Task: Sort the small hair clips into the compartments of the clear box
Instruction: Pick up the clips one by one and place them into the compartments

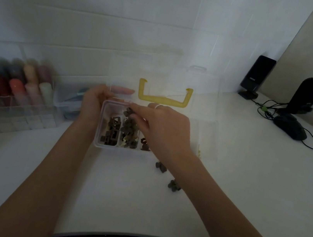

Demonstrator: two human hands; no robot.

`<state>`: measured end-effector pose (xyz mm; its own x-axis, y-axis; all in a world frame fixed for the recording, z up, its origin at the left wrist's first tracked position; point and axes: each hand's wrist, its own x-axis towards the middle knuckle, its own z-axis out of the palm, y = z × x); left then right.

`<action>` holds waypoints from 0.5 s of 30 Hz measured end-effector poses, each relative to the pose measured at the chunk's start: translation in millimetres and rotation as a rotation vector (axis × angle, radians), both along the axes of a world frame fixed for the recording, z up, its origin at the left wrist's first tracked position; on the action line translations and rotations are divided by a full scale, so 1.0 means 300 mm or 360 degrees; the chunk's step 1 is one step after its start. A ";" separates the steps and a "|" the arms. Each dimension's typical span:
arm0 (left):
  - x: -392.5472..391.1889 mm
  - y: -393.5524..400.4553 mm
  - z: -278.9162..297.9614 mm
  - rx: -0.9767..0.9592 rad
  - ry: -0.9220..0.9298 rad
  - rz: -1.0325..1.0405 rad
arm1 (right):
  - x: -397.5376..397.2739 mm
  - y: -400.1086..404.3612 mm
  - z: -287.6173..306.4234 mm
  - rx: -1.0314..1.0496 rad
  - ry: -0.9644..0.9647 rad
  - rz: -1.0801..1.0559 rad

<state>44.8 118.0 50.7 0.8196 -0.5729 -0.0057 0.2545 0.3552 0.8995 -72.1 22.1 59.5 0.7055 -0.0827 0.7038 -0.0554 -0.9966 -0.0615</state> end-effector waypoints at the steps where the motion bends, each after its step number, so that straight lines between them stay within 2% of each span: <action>1: 0.009 -0.002 -0.005 0.0023 0.0013 0.0006 | -0.008 -0.009 -0.002 -0.0024 0.0032 0.0014; 3: 0.023 -0.004 -0.011 0.0058 0.0041 0.0032 | -0.049 -0.035 0.006 0.0034 0.0018 0.0019; 6: 0.033 -0.005 -0.020 0.0051 0.0019 0.0050 | -0.156 -0.095 0.006 0.0199 -0.0205 -0.0013; 8: 0.030 -0.006 -0.019 0.0035 0.0004 0.0030 | -0.236 -0.126 -0.027 0.0178 -0.0320 0.0104; 11: 0.026 -0.010 -0.014 0.0015 0.0023 0.0018 | -0.306 -0.140 -0.118 -0.0003 -0.0145 0.0271; 15: 0.025 -0.008 -0.019 0.0035 0.0021 0.0013 | -0.314 -0.128 -0.171 -0.0080 0.0138 0.0090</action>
<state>52.2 115.6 45.1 0.8241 -0.5658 -0.0288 0.2633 0.3374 0.9038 -166.4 -16.4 8.3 0.7666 -0.0071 0.6421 -0.0020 -1.0000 -0.0087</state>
